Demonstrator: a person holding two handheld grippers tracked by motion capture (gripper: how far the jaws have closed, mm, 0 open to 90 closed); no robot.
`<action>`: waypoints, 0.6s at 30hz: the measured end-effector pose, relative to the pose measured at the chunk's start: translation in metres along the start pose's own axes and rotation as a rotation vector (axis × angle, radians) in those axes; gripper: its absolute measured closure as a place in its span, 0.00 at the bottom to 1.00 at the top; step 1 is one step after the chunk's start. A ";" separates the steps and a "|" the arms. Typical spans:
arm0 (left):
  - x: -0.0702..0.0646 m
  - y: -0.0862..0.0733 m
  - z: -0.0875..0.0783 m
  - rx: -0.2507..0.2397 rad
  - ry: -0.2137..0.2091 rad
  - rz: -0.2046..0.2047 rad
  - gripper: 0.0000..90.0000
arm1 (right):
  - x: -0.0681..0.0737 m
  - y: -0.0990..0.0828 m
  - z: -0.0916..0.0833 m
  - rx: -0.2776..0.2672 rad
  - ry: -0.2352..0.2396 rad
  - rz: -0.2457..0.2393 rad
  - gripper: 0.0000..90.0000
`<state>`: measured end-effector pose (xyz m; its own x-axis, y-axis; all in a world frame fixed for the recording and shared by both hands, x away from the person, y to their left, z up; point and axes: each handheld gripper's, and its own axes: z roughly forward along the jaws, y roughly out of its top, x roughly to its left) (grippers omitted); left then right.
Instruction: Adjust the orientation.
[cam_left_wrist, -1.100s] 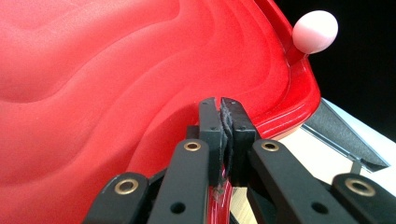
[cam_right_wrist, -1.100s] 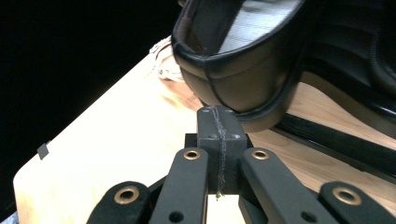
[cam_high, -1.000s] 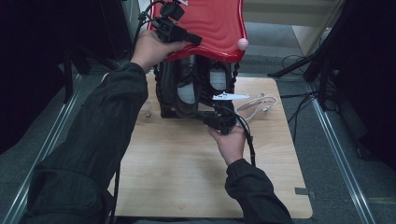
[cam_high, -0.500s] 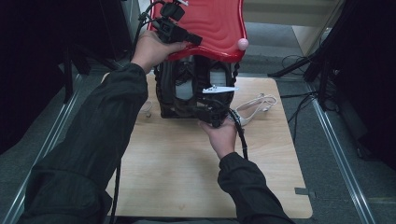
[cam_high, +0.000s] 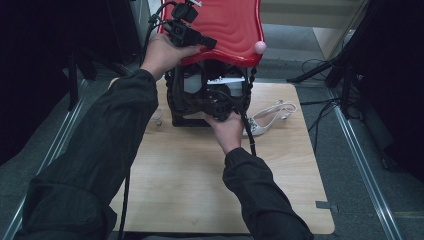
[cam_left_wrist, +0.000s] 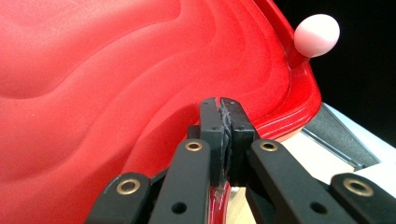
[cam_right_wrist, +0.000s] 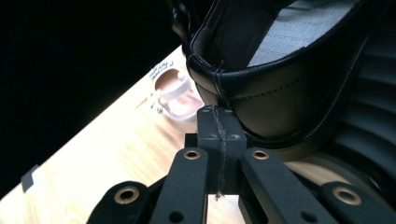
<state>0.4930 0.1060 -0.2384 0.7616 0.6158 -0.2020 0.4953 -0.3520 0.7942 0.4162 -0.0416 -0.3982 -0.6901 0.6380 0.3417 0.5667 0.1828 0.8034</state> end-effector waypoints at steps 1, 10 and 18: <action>0.000 0.000 0.000 0.000 0.000 -0.001 0.99 | -0.001 0.002 0.002 -0.001 0.007 0.011 1.00; 0.000 -0.001 -0.001 -0.009 -0.006 -0.013 0.97 | -0.005 0.005 0.020 0.029 0.003 0.046 1.00; -0.001 -0.003 -0.009 -0.023 -0.009 -0.051 0.88 | 0.000 -0.003 0.008 -0.017 0.046 0.027 1.00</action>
<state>0.4865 0.1130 -0.2353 0.7396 0.6258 -0.2479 0.5240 -0.3041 0.7956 0.4180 -0.0367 -0.4046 -0.6948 0.6077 0.3847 0.5777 0.1529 0.8018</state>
